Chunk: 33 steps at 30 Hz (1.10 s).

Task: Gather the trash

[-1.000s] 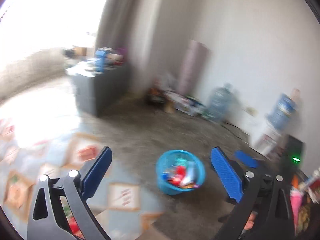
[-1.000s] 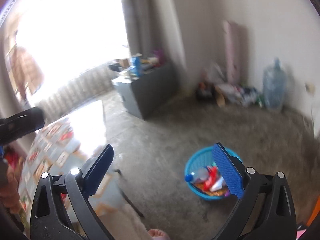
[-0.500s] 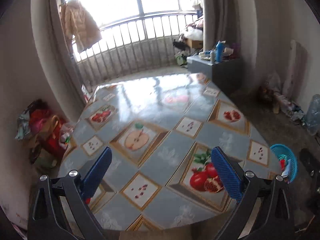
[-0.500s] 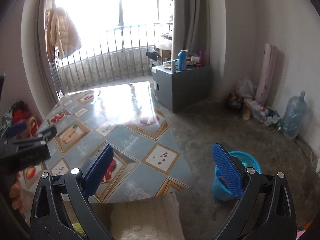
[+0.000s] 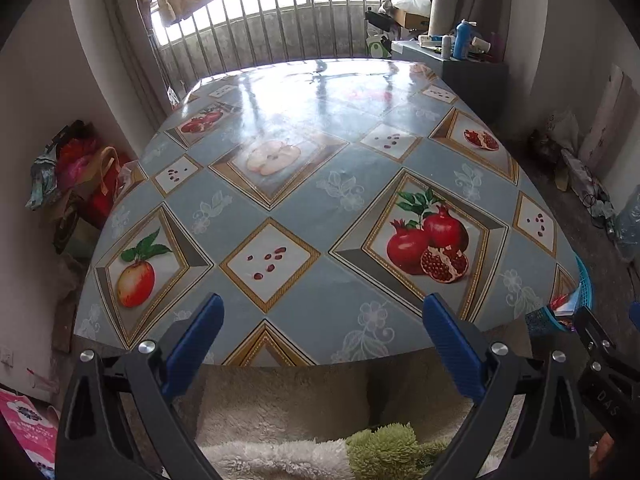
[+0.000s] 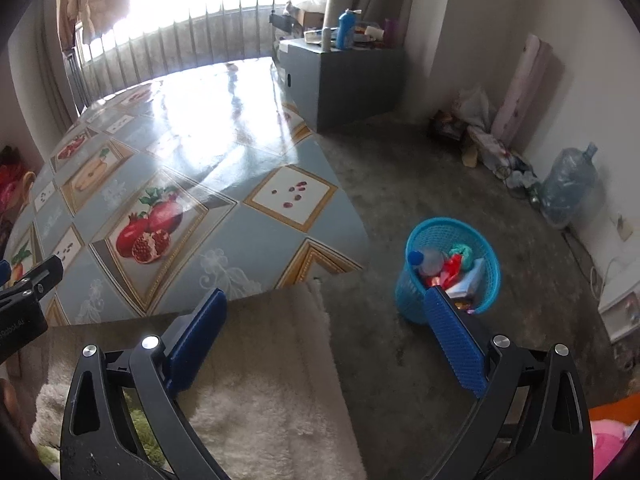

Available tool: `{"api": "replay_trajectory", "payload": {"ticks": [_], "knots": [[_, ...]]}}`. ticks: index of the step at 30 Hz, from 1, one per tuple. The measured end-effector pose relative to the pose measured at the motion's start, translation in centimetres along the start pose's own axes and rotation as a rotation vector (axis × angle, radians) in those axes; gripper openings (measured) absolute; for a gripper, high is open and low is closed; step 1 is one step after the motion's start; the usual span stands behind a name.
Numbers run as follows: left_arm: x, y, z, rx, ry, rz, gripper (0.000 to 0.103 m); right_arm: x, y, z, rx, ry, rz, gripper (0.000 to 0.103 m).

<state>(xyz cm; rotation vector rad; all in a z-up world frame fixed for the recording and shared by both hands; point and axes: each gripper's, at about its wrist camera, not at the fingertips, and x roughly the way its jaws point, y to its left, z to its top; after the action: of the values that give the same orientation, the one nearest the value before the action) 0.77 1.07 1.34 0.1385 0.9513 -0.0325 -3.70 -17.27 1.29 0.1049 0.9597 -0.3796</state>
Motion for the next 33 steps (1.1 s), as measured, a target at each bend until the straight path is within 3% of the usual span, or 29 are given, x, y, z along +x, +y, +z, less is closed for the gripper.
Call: {"api": "replay_trajectory", "payload": {"ticks": [12, 33], "knots": [[-0.2, -0.4, 0.2, 0.010, -0.008, -0.004, 0.097, 0.1, -1.3, -0.5, -0.001, 0.021, -0.061, 0.095], [-0.3, -0.9, 0.1, 0.018, -0.007, -0.015, 0.097, -0.5, -1.4, -0.7, 0.007, -0.002, -0.082, 0.095]]}}
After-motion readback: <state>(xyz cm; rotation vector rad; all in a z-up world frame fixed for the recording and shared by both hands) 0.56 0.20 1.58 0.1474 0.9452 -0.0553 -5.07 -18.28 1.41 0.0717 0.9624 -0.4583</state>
